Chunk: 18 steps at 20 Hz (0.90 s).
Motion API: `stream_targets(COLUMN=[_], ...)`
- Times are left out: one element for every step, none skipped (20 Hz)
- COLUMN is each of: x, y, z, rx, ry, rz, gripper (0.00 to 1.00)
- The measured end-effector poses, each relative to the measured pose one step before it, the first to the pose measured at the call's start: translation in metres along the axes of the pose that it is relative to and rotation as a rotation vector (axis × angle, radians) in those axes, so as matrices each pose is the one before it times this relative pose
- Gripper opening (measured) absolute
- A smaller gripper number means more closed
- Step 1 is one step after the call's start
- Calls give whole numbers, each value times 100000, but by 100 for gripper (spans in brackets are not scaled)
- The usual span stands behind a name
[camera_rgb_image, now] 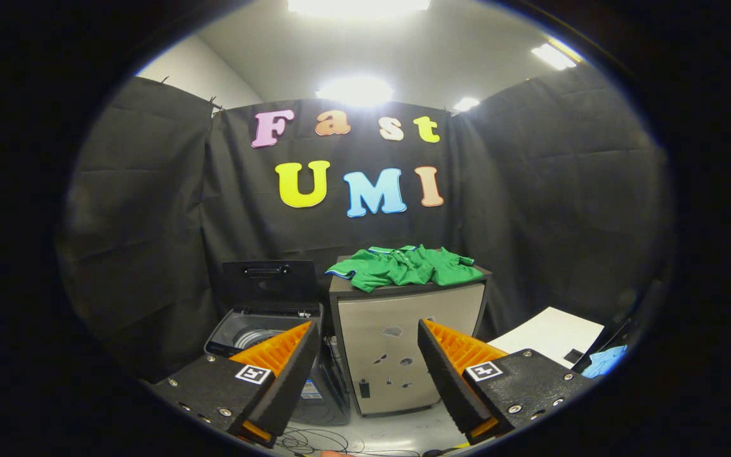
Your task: Put the clothes into the washing machine and then close the washing machine lid.
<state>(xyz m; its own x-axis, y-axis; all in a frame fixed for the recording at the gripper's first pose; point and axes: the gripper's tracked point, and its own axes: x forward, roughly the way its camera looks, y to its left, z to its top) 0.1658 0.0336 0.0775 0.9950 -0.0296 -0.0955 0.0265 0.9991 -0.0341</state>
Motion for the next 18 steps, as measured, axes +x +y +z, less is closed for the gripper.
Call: stream_targets(x=[1421, 1476, 1421, 1355, 1328, 1380, 1403, 1358, 1513, 1515, 1562, 1558, 1570, 1610, 1648, 1698, 1595, 1441], y=[-784, -499, -451, -491, -522, -505, -381, -301, -525, -507, -374, 0, -58, -21, 54, -130, 283, 352], z=[653, 347, 496, 473, 562, 362, 356, 546, 549, 203, 131, 71, 121, 77, 111, 36, -22, 211], rx=[769, 1357, 1842, 1452, 702, 353, 352, 260, -231, -833, -891, -846, -626, -453, -515, -479, -490, -1024], ry=[484, 743, 504, 384, -103, 457, 321, -183, 400, 993, 2033, 2520, 2561, 2667, 2007, 2541, 3167, 2768], rz=[-1904, -1512, -913, -1279, -1179, -1061, -862, -667, -1727, -1575, -1366, -545, -395, 57, -771, -776, 280, 328], gripper=[96, 96, 96, 96, 96, 96, 95, 96, 96, 95, 95, 96, 96, 96, 96, 96, 96, 96])
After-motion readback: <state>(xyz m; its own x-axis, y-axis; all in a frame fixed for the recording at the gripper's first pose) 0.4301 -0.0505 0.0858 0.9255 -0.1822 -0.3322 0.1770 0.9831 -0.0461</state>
